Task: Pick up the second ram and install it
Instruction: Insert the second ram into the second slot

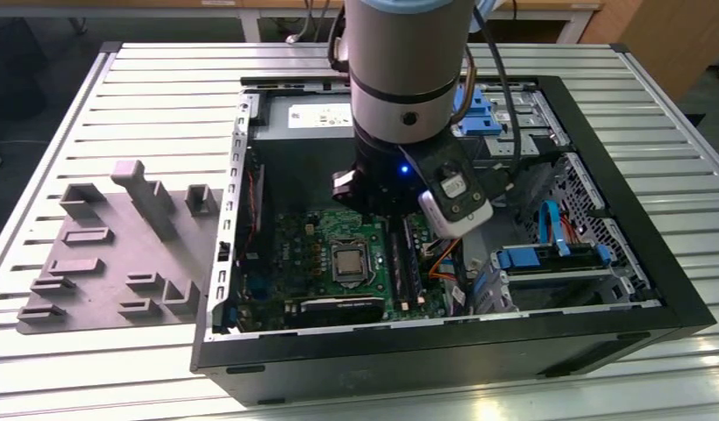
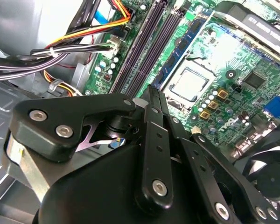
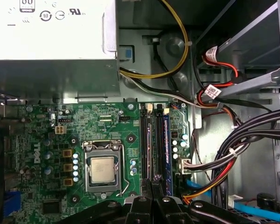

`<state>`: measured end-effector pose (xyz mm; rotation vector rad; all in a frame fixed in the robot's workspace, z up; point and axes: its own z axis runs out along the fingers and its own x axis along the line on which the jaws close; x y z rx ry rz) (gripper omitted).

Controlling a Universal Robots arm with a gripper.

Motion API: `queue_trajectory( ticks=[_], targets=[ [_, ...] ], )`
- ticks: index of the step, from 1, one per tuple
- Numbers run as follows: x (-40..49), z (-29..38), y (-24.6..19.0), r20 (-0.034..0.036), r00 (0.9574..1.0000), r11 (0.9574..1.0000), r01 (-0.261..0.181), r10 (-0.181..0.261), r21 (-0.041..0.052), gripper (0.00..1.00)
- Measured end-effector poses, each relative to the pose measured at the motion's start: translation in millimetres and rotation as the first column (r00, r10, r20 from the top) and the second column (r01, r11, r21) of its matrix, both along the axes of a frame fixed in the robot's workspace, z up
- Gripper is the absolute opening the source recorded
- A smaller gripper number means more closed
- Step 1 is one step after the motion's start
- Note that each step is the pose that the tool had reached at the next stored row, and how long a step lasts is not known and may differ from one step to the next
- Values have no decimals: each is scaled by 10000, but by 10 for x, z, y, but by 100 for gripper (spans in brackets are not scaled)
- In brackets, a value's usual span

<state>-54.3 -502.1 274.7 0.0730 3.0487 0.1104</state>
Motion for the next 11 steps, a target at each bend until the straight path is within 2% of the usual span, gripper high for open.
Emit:
queue_trajectory(
  ticks=[11],
  targets=[
    [17,-58,0,-1,10000,10000,0,0,-1,11]
  ],
)
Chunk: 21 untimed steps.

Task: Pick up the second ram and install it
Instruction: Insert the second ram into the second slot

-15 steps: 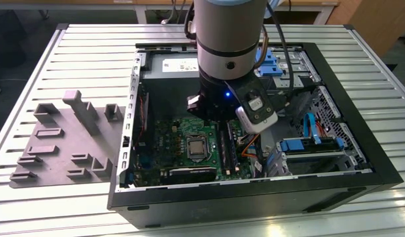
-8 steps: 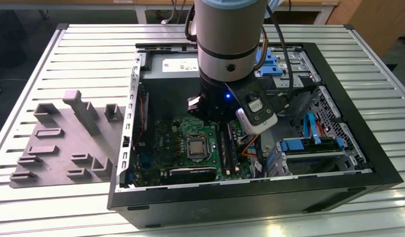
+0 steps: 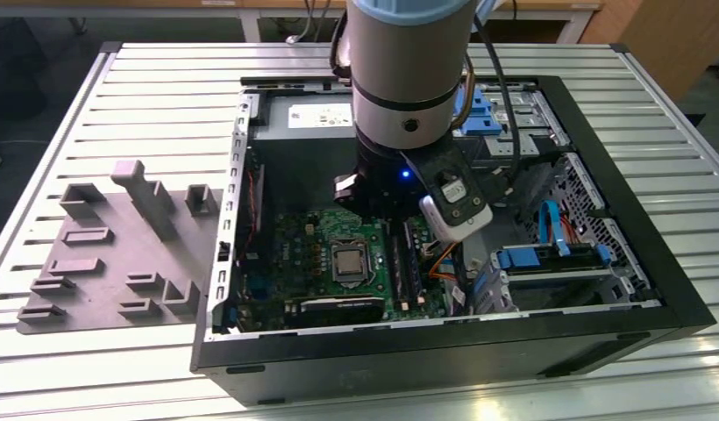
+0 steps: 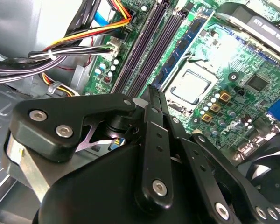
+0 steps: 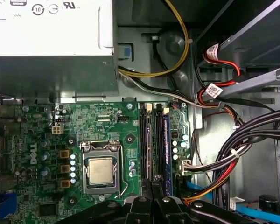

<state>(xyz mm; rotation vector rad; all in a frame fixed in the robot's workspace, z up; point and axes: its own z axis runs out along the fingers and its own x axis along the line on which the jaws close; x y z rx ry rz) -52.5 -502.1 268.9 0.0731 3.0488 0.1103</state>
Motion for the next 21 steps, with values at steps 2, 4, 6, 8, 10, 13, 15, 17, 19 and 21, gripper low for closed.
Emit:
queue_trajectory(
  ticks=[2,4,6,8,10,13,15,17,19,21],
  targets=[
    [3,-7,0,0,10000,10000,0,0,0,11],
    [5,-14,0,0,10000,10000,0,0,0,11],
    [7,-21,0,1,10000,10000,0,0,1,11],
    [8,-26,0,0,10000,10000,0,0,0,11],
    [9,-32,0,0,10000,10000,0,0,0,11],
    [11,-41,0,0,10000,10000,0,0,0,11],
    [12,-47,0,1,10000,10000,0,0,1,11],
    [13,-52,0,0,10000,10000,0,0,0,11],
    [16,-56,0,0,10000,10000,0,0,-1,11],
    [19,-60,0,0,10000,10000,-1,1,0,11]
  ],
)
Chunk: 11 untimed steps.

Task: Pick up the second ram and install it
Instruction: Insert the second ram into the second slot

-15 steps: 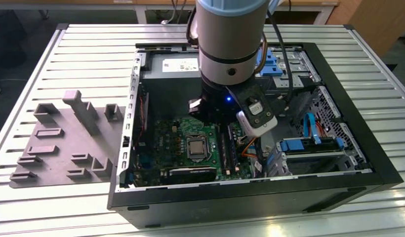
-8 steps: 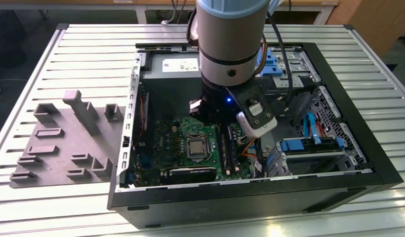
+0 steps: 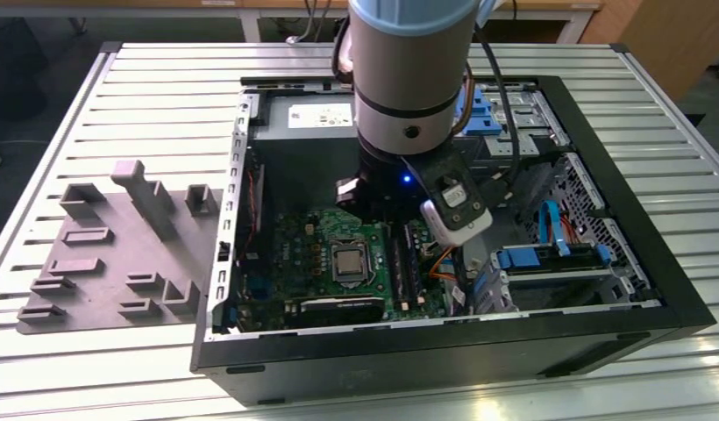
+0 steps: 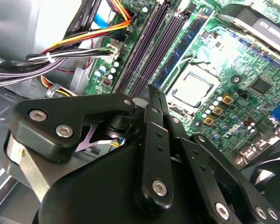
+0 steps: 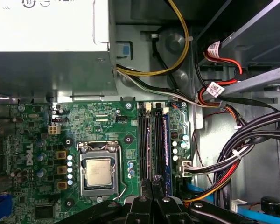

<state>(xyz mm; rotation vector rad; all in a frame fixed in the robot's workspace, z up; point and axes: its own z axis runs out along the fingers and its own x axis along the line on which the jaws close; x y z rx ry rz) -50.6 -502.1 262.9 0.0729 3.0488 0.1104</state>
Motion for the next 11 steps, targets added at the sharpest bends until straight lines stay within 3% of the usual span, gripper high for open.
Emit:
queue_trajectory(
  ticks=[11],
  targets=[
    [12,-25,0,1,10000,10000,0,0,1,11]
  ],
)
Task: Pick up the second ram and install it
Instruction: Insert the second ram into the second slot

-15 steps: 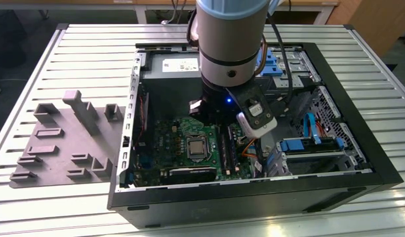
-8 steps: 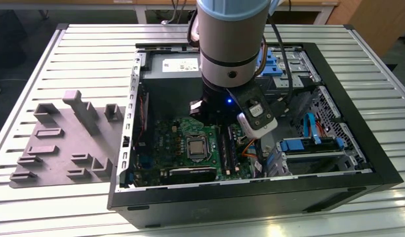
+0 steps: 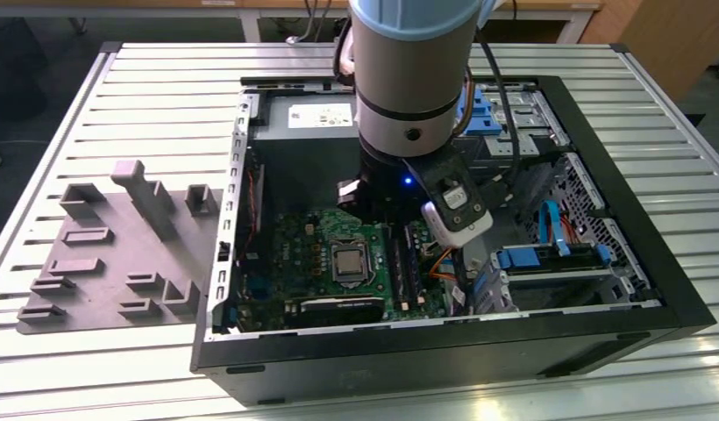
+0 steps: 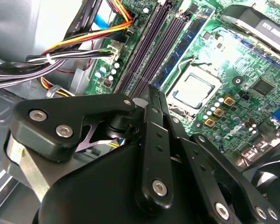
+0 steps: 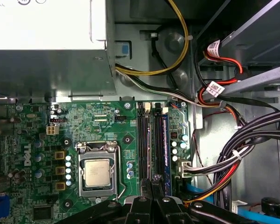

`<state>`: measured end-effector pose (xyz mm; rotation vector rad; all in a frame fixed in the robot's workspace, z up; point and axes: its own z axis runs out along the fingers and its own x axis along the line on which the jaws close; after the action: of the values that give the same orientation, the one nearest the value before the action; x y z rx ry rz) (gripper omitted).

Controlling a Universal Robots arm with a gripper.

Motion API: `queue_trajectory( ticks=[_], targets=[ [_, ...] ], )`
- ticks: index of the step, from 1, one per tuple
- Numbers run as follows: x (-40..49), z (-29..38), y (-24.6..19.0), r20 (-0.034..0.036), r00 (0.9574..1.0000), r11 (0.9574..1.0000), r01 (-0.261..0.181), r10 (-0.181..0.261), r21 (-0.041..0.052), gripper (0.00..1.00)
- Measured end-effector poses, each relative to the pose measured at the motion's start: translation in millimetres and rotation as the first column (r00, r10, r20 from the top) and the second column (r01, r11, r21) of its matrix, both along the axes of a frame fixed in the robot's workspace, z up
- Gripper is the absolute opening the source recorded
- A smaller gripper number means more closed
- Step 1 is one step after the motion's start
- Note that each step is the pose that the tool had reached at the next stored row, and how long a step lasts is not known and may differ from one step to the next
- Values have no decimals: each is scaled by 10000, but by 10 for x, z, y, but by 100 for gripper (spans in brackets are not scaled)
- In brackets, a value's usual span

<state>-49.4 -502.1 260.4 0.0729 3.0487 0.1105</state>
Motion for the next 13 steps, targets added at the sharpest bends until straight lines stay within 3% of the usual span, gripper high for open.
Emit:
queue_trajectory(
  ticks=[13],
  targets=[
    [17,-68,1,-37,10000,10000,0,0,-1,11]
  ],
)
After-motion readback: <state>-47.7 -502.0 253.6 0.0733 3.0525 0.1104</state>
